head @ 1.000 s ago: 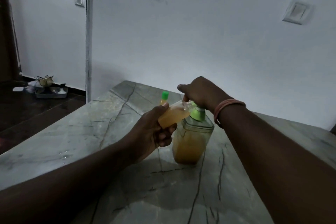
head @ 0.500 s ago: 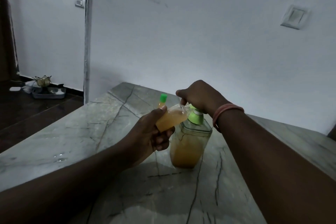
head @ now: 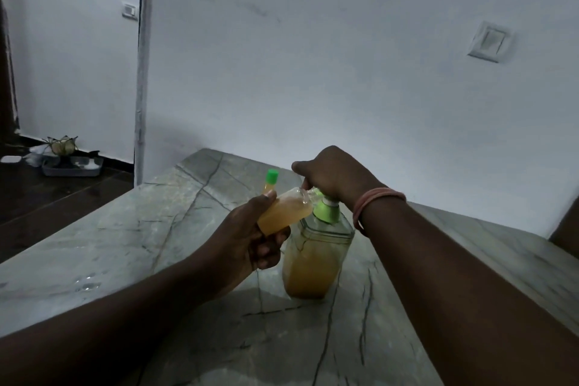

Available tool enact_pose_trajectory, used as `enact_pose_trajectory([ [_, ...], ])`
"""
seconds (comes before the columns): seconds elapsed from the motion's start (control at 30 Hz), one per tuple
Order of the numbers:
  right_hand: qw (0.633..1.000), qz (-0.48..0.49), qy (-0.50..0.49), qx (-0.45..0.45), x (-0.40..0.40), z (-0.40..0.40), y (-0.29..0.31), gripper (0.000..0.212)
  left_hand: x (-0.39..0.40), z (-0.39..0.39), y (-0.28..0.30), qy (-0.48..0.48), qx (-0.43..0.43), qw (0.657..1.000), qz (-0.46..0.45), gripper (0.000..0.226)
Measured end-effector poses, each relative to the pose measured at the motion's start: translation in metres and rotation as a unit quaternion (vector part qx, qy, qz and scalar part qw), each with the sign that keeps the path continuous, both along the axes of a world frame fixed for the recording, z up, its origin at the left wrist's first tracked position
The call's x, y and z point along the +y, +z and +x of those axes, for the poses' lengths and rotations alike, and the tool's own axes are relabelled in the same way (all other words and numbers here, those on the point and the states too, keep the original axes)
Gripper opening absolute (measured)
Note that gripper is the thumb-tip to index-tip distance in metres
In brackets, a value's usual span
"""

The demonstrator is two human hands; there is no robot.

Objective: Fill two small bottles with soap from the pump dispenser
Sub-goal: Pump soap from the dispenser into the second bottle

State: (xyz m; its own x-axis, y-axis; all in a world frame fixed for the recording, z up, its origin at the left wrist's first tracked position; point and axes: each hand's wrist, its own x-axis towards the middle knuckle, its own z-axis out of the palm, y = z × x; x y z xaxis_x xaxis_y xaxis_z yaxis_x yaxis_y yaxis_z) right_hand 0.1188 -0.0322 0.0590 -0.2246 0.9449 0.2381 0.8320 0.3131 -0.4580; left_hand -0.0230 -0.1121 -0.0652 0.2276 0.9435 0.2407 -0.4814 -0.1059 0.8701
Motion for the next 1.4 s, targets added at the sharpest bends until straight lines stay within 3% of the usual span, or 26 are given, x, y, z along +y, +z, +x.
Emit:
enact_pose_trajectory([
  [0.17, 0.994, 0.024, 0.011, -0.104, 0.002, -0.004, 0.016, 0.036, -0.001, 0.000, 0.001, 0.003, -0.004, 1.000, -0.004, 0.066],
  [0.37, 0.999, 0.026, 0.011, 0.017, 0.003, 0.003, -0.004, 0.038, 0.001, -0.001, -0.001, -0.004, 0.002, 1.000, 0.009, 0.059],
  [0.57, 0.999, -0.014, 0.019, -0.047, -0.001, -0.001, 0.006, 0.036, -0.001, 0.000, -0.001, 0.000, 0.004, 1.000, 0.009, 0.061],
  [0.67, 0.996, 0.013, 0.033, -0.076, -0.001, -0.003, 0.013, 0.040, 0.000, -0.001, -0.002, -0.006, 0.000, 1.000, 0.021, 0.061],
  [0.83, 1.000, 0.005, 0.009, 0.008, -0.001, 0.003, -0.001, 0.040, 0.005, -0.003, -0.005, -0.006, 0.004, 1.000, 0.026, 0.062],
  [1.03, 0.999, -0.023, 0.012, -0.042, -0.006, -0.001, 0.009, 0.041, 0.005, -0.004, -0.006, -0.001, 0.002, 1.000, 0.018, 0.065],
  [1.13, 0.996, 0.001, 0.021, -0.092, -0.005, -0.004, 0.017, 0.039, 0.006, -0.004, -0.005, -0.011, -0.004, 1.000, 0.020, 0.052],
  [1.23, 0.999, 0.018, 0.031, -0.036, 0.000, -0.003, 0.009, 0.040, 0.006, -0.004, -0.005, -0.022, 0.000, 0.999, 0.033, 0.046],
  [1.3, 0.999, -0.030, 0.016, 0.000, 0.001, 0.003, 0.001, 0.040, 0.005, -0.003, -0.005, -0.027, -0.003, 0.999, 0.040, 0.046],
  [1.4, 0.998, -0.065, -0.009, -0.011, 0.000, 0.003, 0.001, 0.036, 0.005, -0.003, -0.005, -0.014, -0.007, 0.999, 0.030, 0.050],
])
